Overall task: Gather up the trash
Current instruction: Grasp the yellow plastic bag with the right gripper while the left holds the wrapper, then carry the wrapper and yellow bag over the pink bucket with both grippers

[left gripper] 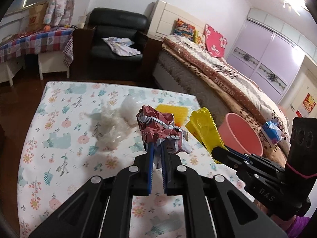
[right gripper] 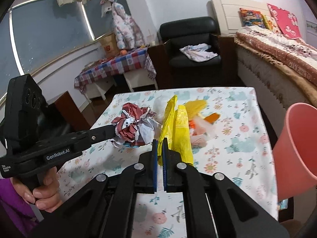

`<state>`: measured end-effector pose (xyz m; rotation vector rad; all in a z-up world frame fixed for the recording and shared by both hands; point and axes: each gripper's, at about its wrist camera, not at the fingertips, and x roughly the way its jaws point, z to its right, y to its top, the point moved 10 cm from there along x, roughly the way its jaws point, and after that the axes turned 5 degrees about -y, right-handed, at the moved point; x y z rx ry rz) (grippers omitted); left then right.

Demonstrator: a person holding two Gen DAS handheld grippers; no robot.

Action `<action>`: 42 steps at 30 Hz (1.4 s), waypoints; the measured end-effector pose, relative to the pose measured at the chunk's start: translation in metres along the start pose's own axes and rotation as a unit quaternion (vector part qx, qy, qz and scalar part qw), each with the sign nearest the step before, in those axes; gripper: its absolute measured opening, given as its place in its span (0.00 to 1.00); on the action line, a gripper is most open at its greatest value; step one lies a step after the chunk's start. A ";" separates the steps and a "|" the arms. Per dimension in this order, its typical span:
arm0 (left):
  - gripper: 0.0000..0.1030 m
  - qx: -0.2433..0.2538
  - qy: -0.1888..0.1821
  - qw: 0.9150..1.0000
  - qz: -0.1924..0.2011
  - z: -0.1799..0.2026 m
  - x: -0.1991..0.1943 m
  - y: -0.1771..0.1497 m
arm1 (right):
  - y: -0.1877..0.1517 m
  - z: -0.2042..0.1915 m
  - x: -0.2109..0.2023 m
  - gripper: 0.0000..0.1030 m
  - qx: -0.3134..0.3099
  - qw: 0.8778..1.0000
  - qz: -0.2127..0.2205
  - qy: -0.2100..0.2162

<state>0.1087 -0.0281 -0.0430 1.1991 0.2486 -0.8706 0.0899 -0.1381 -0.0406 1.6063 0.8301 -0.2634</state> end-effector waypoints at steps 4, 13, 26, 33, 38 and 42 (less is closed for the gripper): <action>0.06 0.019 -0.015 1.000 0.004 0.023 0.007 0.009 | 0.004 0.028 -0.011 0.04 0.024 0.999 0.012 -0.022; 0.06 0.059 -0.057 0.997 -0.004 0.084 0.034 0.021 | 0.004 0.101 -0.035 0.04 0.082 0.993 0.036 -0.078; 0.06 0.123 -0.099 0.987 -0.032 0.178 0.087 0.020 | -0.010 0.205 -0.062 0.04 0.167 0.972 0.062 -0.151; 0.06 0.153 -0.113 0.981 -0.046 0.220 0.116 0.015 | -0.022 0.244 -0.069 0.04 0.199 0.964 0.065 -0.166; 0.06 0.164 -0.116 0.977 -0.066 0.241 0.140 0.005 | -0.028 0.258 -0.072 0.04 0.208 0.961 0.066 -0.170; 0.06 0.174 -0.116 0.975 -0.079 0.254 0.157 -0.003 | -0.034 0.269 -0.076 0.04 0.216 0.959 0.067 -0.172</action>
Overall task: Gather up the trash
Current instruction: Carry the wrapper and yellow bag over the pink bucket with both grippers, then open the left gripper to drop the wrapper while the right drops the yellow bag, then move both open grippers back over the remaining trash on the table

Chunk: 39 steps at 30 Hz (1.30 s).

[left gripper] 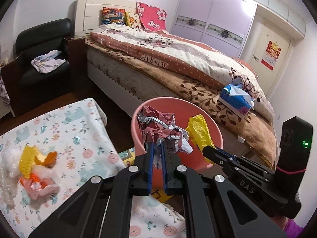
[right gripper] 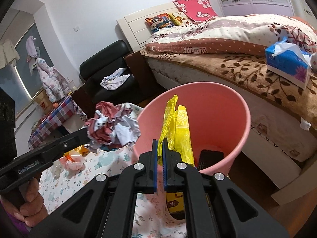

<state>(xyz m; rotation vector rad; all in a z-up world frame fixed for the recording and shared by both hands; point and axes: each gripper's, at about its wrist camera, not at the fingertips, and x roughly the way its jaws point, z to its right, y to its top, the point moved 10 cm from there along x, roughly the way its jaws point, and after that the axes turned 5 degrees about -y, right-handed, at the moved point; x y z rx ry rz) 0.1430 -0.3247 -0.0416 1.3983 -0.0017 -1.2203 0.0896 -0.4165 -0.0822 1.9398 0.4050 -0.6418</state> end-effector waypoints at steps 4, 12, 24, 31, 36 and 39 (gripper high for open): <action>0.07 0.006 -0.001 1.000 -0.009 0.009 0.015 -0.001 | 0.000 0.010 0.000 0.04 0.007 1.000 0.000 -0.003; 0.28 0.006 0.003 1.000 -0.012 0.015 0.031 0.002 | -0.002 0.024 0.003 0.04 0.014 1.000 -0.005 -0.007; 0.47 -0.009 0.000 1.000 -0.012 0.005 0.020 -0.001 | -0.004 0.030 0.016 0.13 0.029 0.999 -0.024 -0.009; 0.50 -0.020 0.000 1.000 -0.005 -0.003 0.008 -0.005 | -0.004 0.026 0.012 0.37 0.028 0.999 -0.018 -0.012; 0.50 -0.023 0.002 1.000 0.005 -0.008 -0.005 -0.006 | -0.003 0.015 0.005 0.37 0.017 1.000 -0.013 -0.010; 0.51 -0.024 0.008 1.000 0.013 -0.013 -0.015 -0.007 | -0.003 0.005 0.000 0.37 0.006 1.000 -0.008 -0.008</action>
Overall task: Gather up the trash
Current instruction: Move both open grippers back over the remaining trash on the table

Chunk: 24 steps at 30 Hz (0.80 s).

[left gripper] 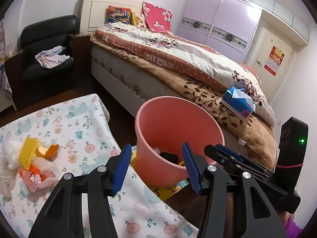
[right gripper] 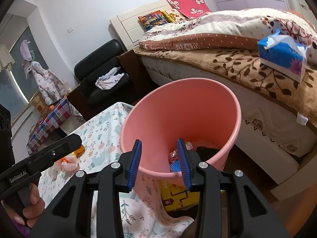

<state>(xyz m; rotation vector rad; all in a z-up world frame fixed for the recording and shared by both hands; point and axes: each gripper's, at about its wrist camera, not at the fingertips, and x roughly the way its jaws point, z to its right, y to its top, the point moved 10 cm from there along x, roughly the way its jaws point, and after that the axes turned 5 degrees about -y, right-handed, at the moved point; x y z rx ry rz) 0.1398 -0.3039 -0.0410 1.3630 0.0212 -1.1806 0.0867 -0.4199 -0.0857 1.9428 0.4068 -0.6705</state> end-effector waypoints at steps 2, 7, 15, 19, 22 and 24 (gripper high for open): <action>0.51 -0.001 0.009 1.000 0.004 -0.006 -0.007 -0.001 | -0.001 -0.008 -0.003 0.37 -0.009 1.000 0.003 0.004; 0.51 -0.011 0.028 0.999 0.014 -0.025 -0.029 -0.007 | -0.006 -0.032 -0.007 0.37 -0.026 0.999 0.002 0.022; 0.51 -0.015 0.071 0.997 0.034 -0.060 -0.068 -0.020 | -0.021 -0.075 -0.012 0.37 -0.054 0.997 -0.009 0.054; 0.51 -0.027 0.090 0.995 0.041 -0.083 -0.087 -0.030 | -0.028 -0.094 -0.013 0.37 -0.065 0.995 -0.014 0.068; 0.51 -0.045 0.104 0.993 0.045 -0.103 -0.100 -0.037 | -0.034 -0.109 -0.013 0.37 -0.075 0.994 -0.019 0.077; 0.51 -0.055 0.113 0.991 0.048 -0.116 -0.107 -0.042 | -0.038 -0.119 -0.013 0.37 -0.083 0.993 -0.021 0.083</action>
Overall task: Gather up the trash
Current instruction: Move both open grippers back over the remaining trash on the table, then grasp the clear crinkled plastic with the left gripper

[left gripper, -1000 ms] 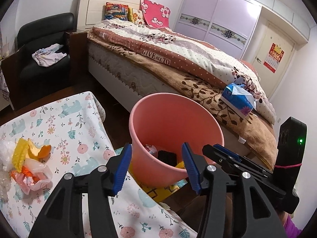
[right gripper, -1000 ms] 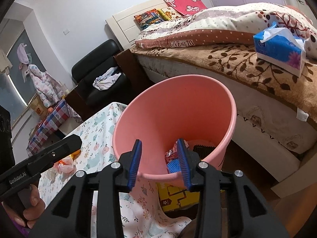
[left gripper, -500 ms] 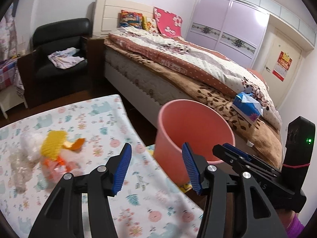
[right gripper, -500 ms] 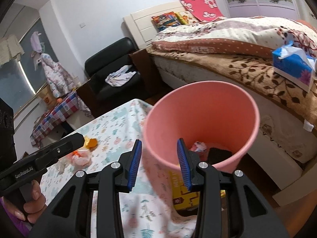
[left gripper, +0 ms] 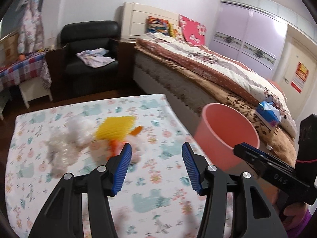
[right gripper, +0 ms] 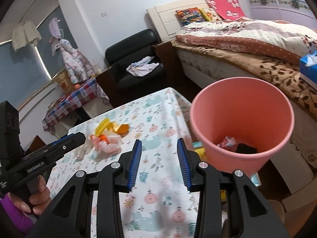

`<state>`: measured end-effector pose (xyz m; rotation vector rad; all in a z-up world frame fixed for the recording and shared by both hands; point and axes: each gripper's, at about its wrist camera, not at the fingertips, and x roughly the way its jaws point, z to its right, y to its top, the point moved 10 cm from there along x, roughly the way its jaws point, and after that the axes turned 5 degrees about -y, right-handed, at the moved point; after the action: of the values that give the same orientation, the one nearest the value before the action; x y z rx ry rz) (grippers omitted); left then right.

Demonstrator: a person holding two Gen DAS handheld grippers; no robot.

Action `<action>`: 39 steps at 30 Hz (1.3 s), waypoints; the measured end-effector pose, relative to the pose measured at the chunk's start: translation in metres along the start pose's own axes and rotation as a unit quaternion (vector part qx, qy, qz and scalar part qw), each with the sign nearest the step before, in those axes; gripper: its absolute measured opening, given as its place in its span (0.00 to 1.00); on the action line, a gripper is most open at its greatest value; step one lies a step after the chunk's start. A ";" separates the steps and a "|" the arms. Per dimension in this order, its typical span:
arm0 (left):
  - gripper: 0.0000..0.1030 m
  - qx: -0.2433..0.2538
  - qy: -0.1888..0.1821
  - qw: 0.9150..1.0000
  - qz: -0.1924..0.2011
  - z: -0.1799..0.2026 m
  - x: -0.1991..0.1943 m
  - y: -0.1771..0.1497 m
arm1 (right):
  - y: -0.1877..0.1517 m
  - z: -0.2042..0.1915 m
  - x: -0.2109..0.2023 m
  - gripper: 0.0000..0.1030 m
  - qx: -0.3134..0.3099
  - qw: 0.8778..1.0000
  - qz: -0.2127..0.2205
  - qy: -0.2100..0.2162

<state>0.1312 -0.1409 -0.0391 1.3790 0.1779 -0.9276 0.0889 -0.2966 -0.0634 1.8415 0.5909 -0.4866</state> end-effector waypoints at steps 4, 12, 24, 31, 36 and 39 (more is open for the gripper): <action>0.51 -0.024 0.029 0.999 0.006 -0.039 -0.012 -0.006 | -0.002 -0.016 0.006 0.37 -0.014 1.000 -0.006 0.010; 0.51 -0.072 0.085 0.994 0.005 -0.112 -0.027 -0.021 | -0.009 -0.043 0.021 0.37 -0.035 0.999 -0.025 0.025; 0.51 -0.113 0.115 0.987 -0.024 -0.163 0.002 -0.031 | -0.008 -0.076 0.044 0.36 -0.055 0.996 -0.046 0.049; 0.50 -0.135 0.111 0.984 -0.047 -0.181 0.025 -0.037 | -0.002 -0.108 0.057 0.37 -0.076 0.993 -0.052 0.075; 0.37 -0.136 0.103 0.983 -0.060 -0.183 0.032 -0.043 | 0.000 -0.133 0.065 0.36 -0.094 0.990 -0.058 0.093; 0.26 -0.138 0.097 0.984 -0.063 -0.184 0.032 -0.046 | -0.001 -0.148 0.068 0.36 -0.105 0.987 -0.061 0.102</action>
<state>0.1958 0.0115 -0.1374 1.2081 0.5274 -0.8365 0.1494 -0.1454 -0.0561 1.6703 0.8650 -0.3058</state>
